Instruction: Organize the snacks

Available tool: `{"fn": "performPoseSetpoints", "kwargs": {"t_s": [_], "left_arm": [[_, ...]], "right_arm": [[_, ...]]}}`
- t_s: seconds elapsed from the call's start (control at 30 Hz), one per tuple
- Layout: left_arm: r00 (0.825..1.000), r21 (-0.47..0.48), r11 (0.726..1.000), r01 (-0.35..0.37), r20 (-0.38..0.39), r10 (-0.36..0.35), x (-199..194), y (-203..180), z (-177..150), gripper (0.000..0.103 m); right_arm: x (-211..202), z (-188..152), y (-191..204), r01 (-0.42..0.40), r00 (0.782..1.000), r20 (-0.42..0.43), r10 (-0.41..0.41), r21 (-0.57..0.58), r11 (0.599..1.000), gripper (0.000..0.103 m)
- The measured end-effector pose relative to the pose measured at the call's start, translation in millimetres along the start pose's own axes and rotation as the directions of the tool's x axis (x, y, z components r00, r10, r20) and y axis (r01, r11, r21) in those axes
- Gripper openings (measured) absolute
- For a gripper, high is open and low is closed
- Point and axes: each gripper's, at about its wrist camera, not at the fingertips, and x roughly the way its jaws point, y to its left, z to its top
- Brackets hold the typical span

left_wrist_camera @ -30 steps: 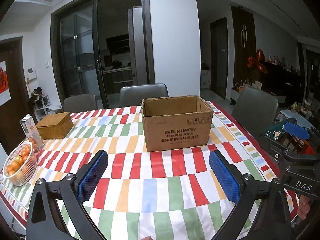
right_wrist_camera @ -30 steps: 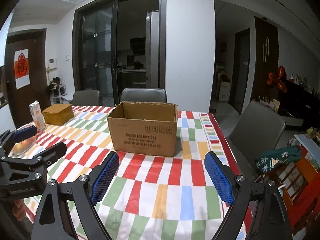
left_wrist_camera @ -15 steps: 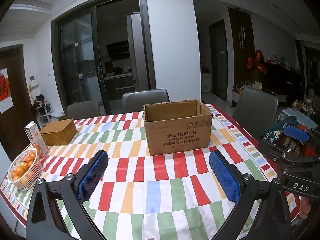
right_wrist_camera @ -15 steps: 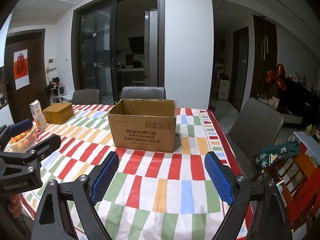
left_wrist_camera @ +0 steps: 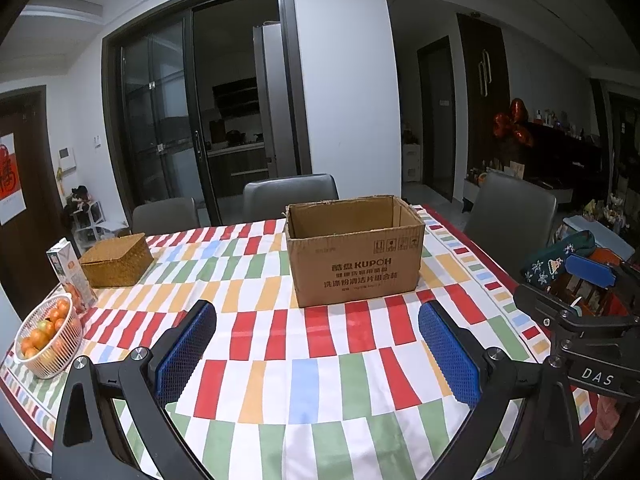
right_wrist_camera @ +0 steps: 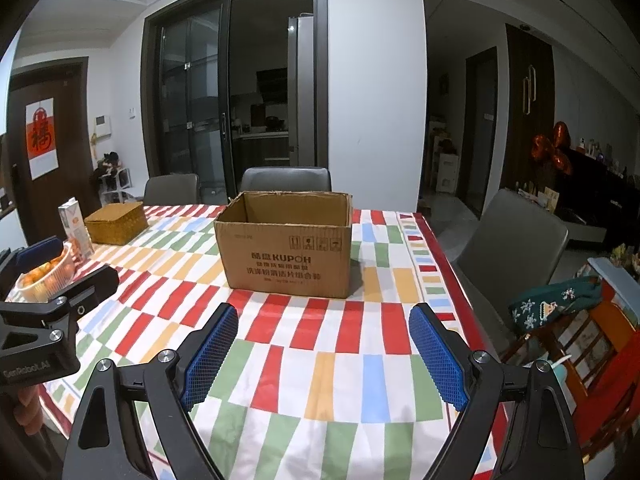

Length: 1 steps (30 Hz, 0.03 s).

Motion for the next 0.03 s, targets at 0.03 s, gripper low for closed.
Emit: {"fn": "performPoseSetpoints", "kwargs": {"t_s": [0.03], "left_arm": [[1.000, -0.001, 1.000, -0.001, 0.000, 0.001, 0.7, 0.1, -0.3, 0.103]], "right_arm": [[0.2, -0.3, 0.1, 0.002, 1.000, -0.001, -0.002, 0.001, 1.000, 0.088]]}}
